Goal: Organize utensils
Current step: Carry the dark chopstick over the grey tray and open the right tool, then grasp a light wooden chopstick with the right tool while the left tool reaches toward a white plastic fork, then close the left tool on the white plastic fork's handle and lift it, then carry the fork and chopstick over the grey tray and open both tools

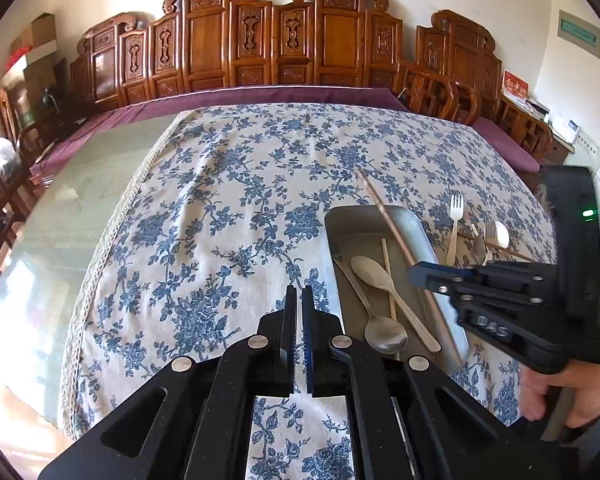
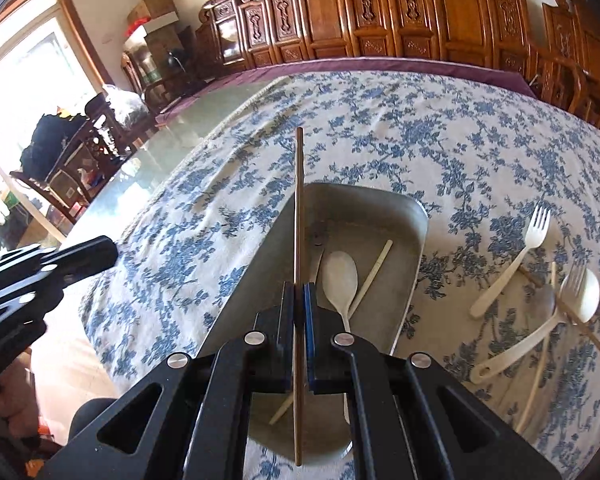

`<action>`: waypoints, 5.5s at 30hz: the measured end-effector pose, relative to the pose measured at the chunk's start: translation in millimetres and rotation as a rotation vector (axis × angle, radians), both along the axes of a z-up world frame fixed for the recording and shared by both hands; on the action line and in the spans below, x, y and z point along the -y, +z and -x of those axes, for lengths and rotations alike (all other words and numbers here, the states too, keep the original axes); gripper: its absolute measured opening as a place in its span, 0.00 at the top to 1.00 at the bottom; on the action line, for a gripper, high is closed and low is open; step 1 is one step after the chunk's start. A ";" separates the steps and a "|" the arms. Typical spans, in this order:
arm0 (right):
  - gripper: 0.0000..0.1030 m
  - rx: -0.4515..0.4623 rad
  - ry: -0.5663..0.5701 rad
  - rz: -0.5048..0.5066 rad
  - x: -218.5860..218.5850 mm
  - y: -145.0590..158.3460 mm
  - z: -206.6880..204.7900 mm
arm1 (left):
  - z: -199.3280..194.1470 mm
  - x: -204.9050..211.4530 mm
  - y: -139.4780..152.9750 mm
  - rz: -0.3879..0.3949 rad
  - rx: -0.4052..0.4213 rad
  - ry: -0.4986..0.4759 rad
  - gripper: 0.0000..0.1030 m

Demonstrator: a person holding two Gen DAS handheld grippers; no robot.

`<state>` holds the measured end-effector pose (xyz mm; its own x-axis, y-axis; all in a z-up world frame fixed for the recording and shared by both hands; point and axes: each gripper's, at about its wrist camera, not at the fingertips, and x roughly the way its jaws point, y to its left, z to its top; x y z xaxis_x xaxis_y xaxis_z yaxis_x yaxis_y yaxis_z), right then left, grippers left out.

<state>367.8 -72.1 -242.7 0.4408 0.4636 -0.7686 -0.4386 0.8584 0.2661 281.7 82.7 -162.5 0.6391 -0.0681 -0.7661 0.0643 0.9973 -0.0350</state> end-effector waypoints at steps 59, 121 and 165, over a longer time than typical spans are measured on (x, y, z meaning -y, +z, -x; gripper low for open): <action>0.94 -0.003 -0.001 0.158 239.6 -66.0 -30.7 | -56.6 186.8 -46.3 0.002 -0.085 -0.262 0.67; 0.94 0.100 -0.087 0.051 228.6 -30.4 -29.3 | -124.7 229.8 -50.5 -0.021 -0.106 -0.308 0.94; 0.94 0.180 0.002 0.079 119.6 -3.4 -5.9 | -64.6 74.9 -73.6 0.011 -0.063 -0.090 0.80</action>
